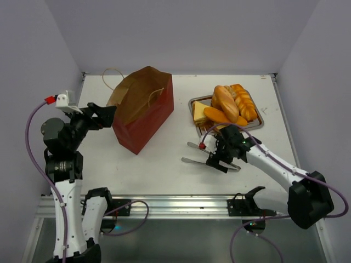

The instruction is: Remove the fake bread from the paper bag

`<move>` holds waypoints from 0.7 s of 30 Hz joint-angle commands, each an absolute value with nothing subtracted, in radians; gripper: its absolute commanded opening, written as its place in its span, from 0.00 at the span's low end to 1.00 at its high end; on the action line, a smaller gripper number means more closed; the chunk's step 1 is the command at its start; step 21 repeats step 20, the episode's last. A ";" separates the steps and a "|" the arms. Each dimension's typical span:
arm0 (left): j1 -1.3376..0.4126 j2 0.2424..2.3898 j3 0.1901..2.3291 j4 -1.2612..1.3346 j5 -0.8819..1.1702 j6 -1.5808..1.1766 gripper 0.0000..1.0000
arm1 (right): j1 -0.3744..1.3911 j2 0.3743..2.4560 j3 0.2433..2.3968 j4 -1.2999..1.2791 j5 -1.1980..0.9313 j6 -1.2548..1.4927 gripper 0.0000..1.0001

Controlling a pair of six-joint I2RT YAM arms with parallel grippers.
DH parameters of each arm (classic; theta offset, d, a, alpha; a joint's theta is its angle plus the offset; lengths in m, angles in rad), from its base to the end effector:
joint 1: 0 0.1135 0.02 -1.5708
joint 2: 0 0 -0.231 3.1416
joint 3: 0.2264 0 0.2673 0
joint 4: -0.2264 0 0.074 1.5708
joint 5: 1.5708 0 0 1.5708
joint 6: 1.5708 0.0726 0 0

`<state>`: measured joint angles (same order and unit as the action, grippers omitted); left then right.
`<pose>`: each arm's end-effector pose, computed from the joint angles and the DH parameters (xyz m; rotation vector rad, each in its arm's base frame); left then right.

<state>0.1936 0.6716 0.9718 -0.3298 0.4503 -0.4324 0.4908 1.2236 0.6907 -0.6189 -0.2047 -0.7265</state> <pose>0.2117 0.0093 0.3875 -0.1528 1.6172 -0.5440 0.2182 0.1333 0.1175 -1.5892 2.1775 0.2075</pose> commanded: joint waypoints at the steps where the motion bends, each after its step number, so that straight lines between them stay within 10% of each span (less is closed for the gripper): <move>1: 0.169 0.669 0.913 -0.351 0.524 -0.419 1.00 | 0.491 1.100 0.742 -0.616 -0.129 -0.654 0.99; 21: 0.081 0.528 0.827 -0.477 0.503 -0.279 1.00 | 0.469 0.696 0.928 -0.598 0.310 -0.301 0.99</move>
